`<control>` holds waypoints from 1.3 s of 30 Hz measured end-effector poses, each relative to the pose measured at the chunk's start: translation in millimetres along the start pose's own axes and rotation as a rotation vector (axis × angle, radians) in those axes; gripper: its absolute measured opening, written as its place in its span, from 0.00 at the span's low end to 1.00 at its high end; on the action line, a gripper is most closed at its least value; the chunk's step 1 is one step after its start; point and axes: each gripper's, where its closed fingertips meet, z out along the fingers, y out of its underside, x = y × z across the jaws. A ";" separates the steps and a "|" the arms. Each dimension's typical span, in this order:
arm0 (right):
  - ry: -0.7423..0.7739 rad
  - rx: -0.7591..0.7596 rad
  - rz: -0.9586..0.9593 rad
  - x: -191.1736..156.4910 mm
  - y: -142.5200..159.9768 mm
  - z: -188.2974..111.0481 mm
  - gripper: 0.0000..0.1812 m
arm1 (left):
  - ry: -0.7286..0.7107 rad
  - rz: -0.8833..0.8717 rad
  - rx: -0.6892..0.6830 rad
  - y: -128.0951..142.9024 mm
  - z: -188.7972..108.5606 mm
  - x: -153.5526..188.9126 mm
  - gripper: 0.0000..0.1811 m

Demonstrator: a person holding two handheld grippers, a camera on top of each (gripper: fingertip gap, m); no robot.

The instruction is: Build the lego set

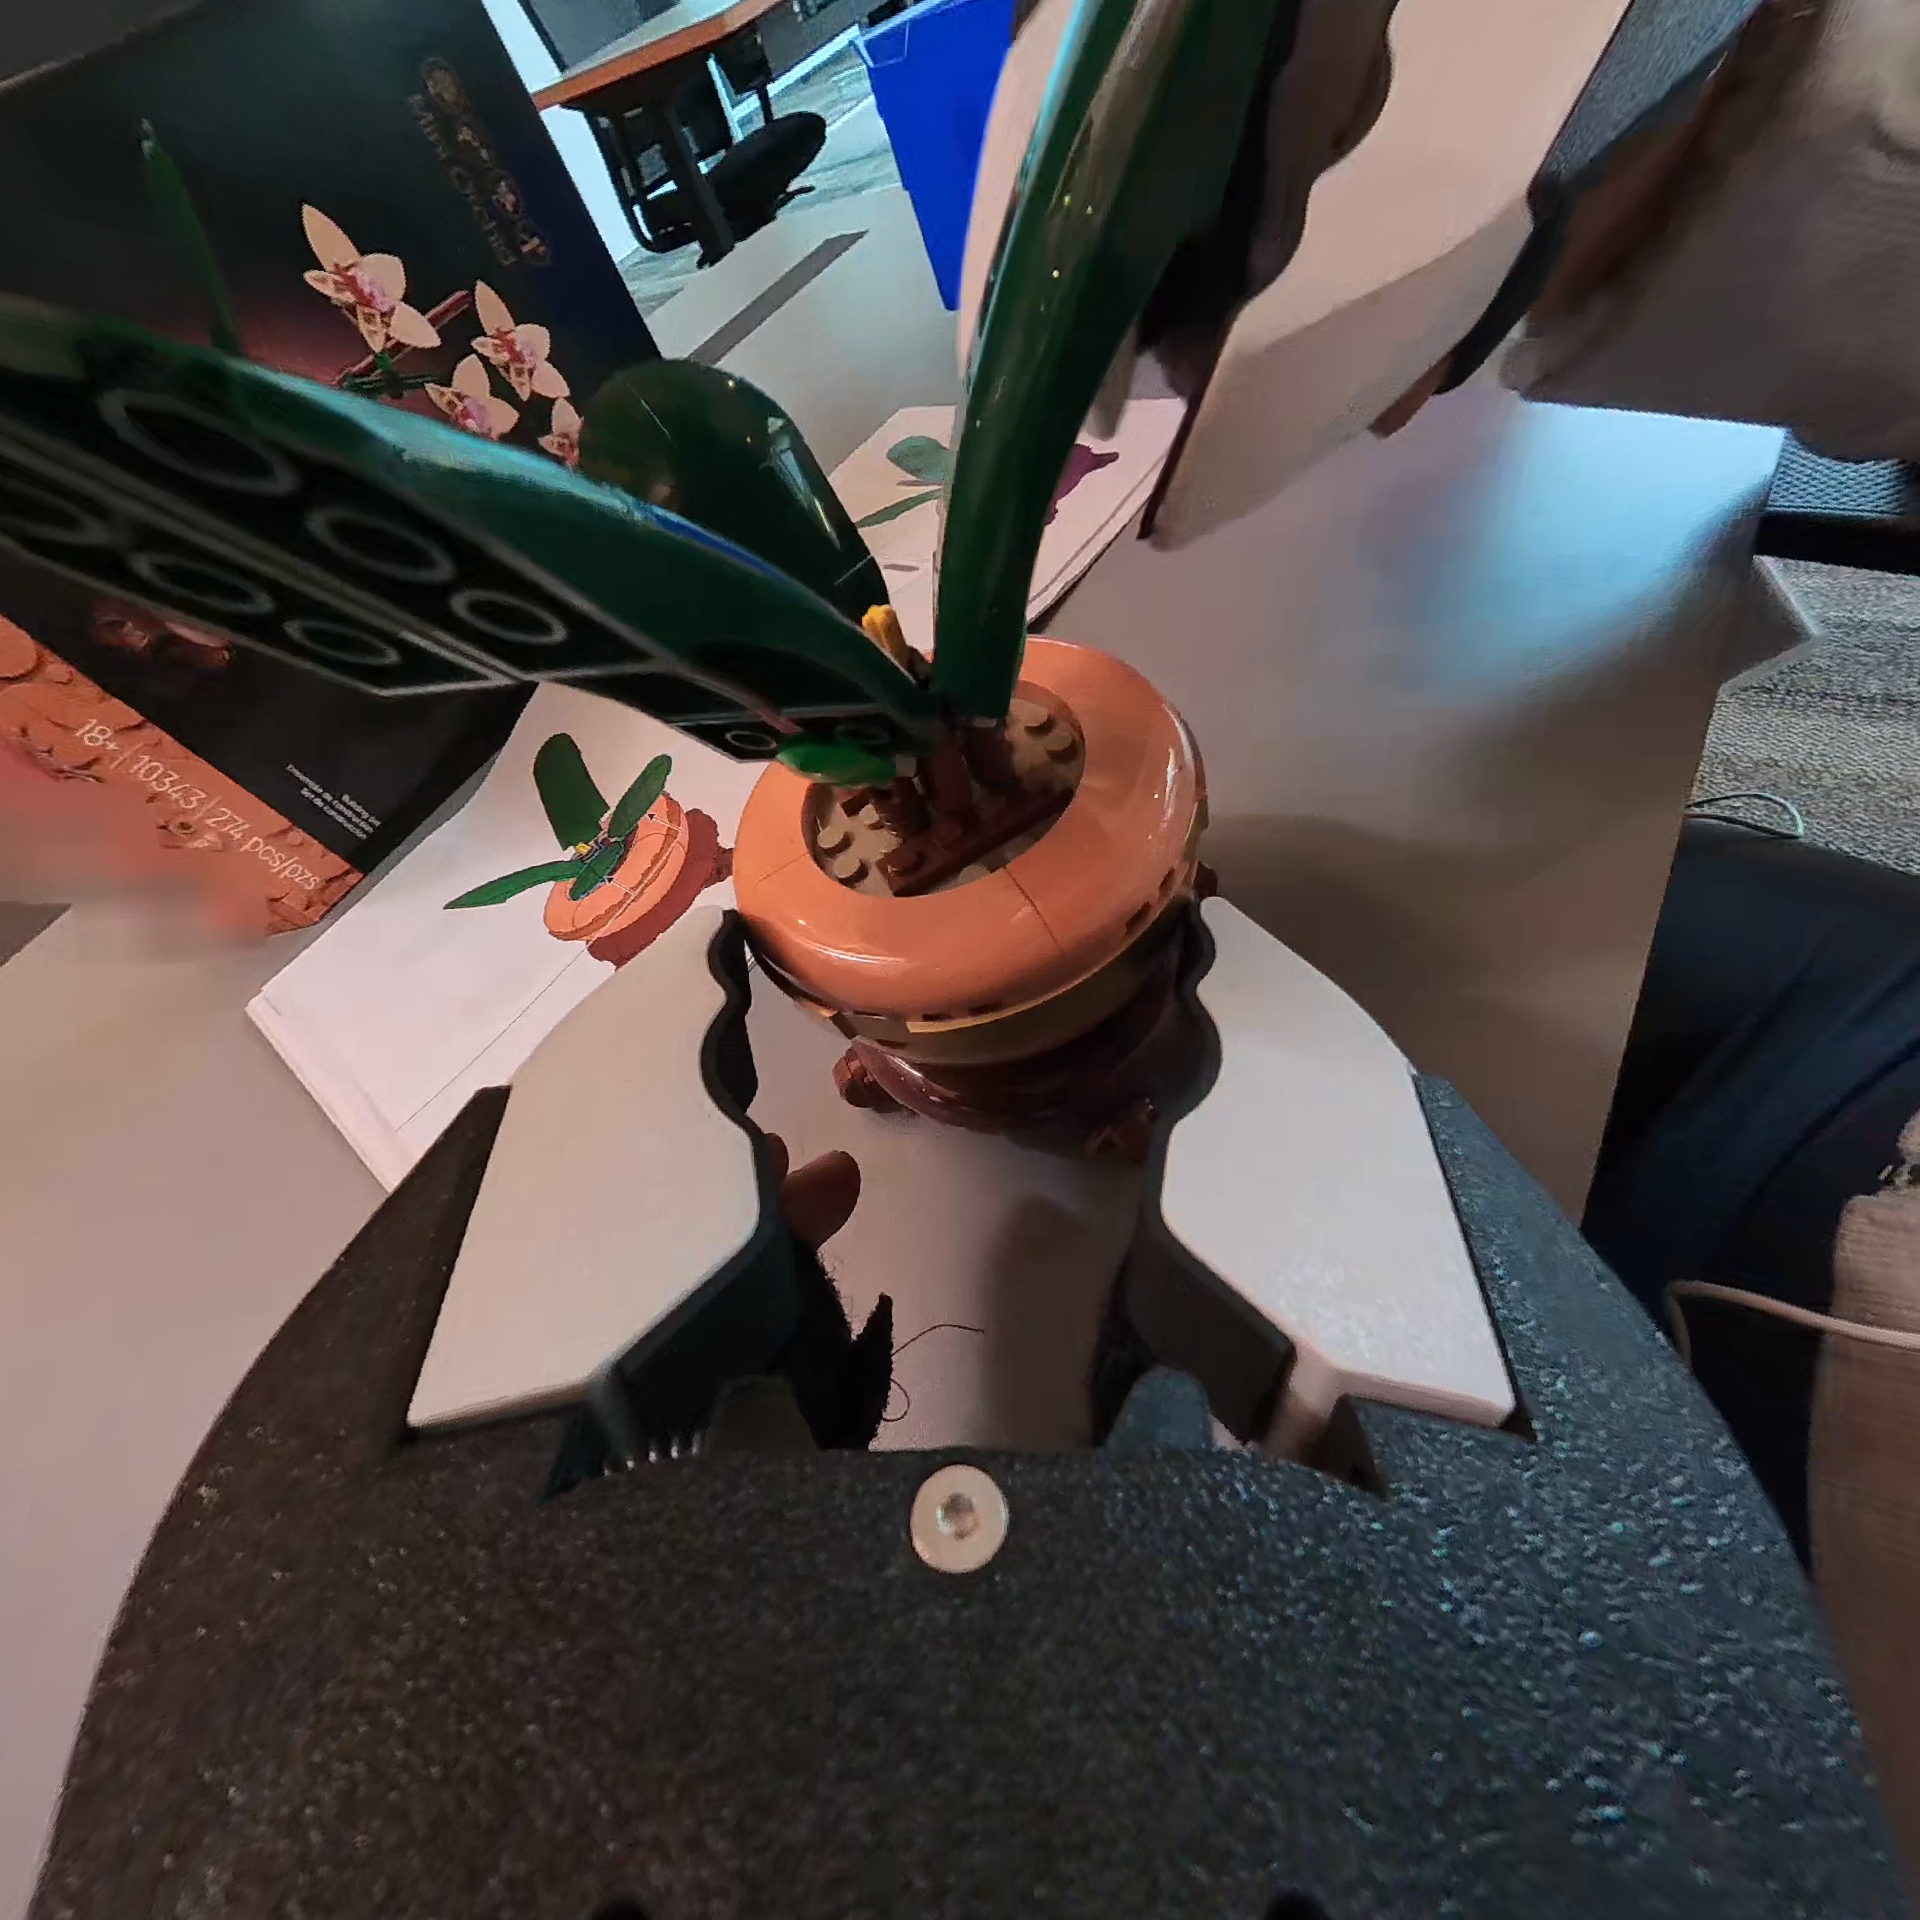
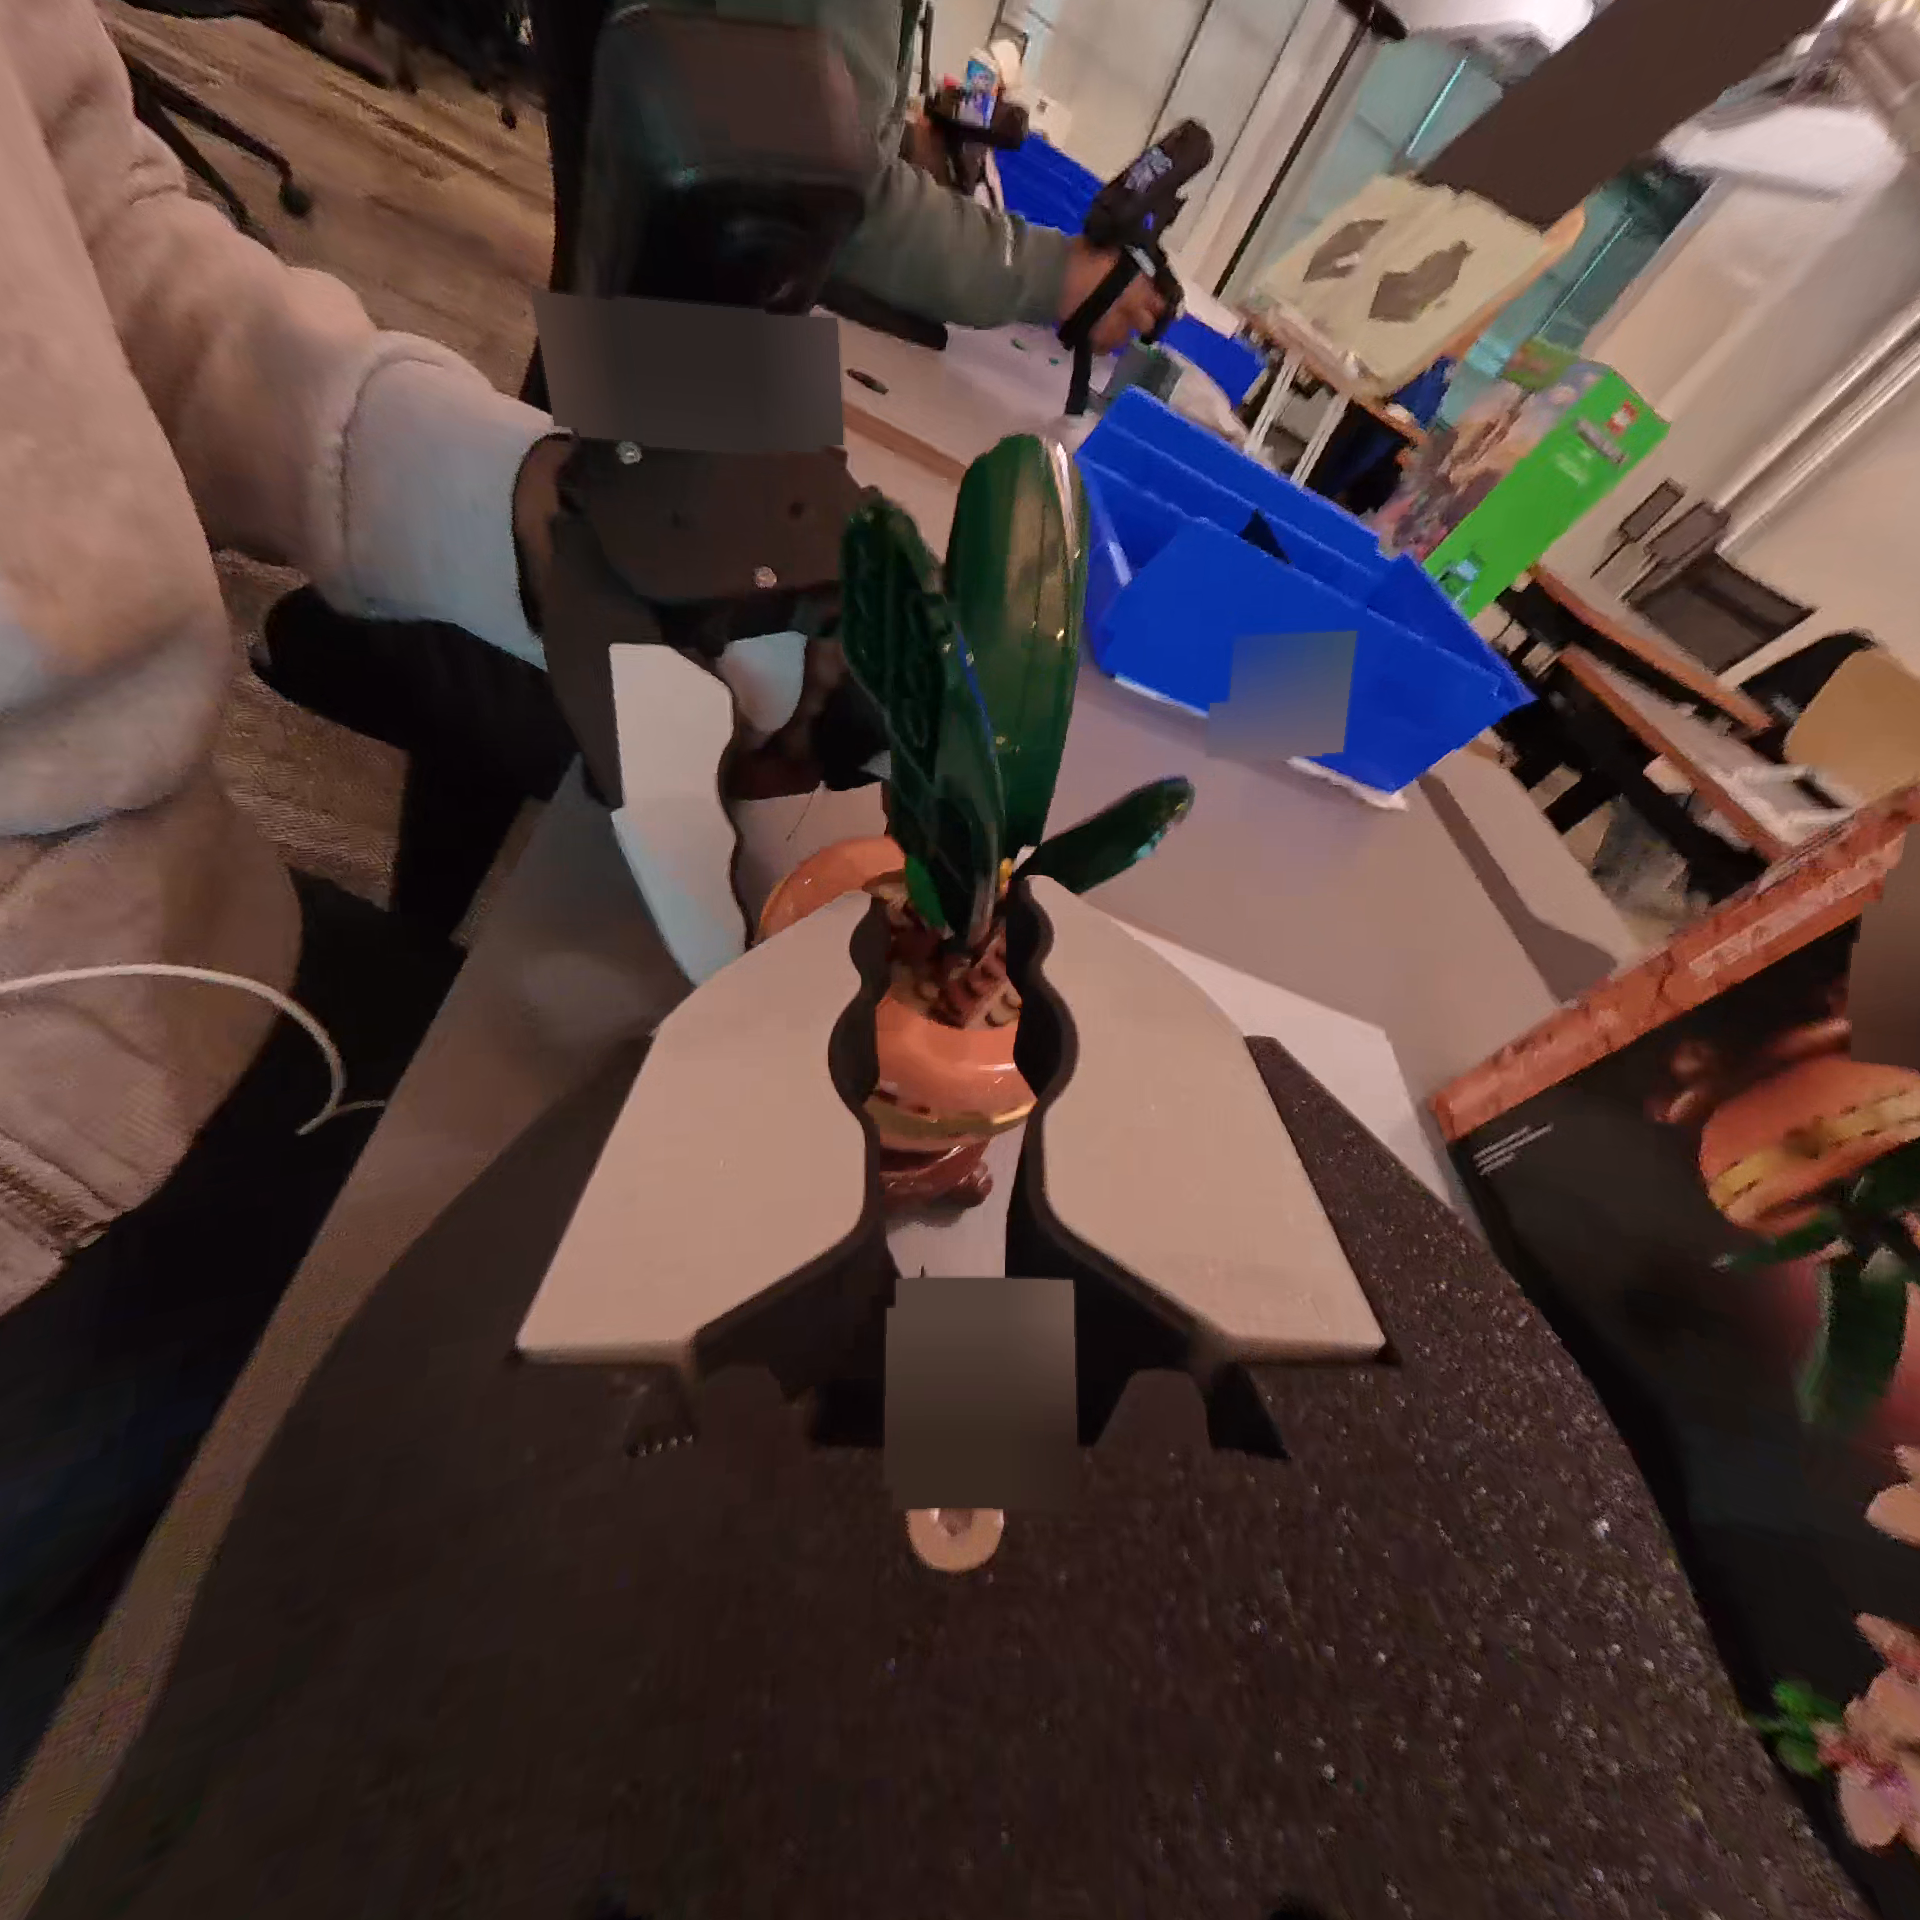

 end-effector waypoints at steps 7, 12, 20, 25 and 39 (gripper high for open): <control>-0.111 0.020 -0.045 1.0 -2.6 12.7 0.07 | 0.033 0.007 0.009 -0.9 1.3 0.2 0.44; -0.098 -0.021 0.013 1.9 -1.7 14.6 0.05 | 0.061 -0.030 0.046 -8.3 6.1 0.0 0.48; 0.046 -0.101 0.182 2.5 0.4 13.6 0.05 | 0.023 -0.046 0.033 -8.9 8.2 0.1 0.47; 0.104 -0.142 0.322 2.9 2.2 12.7 0.05 | 0.003 -0.057 0.022 -8.8 8.6 -0.4 0.47; 0.169 -0.159 0.515 3.6 5.1 12.0 0.06 | -0.041 -0.065 0.011 -8.9 8.6 -1.1 0.46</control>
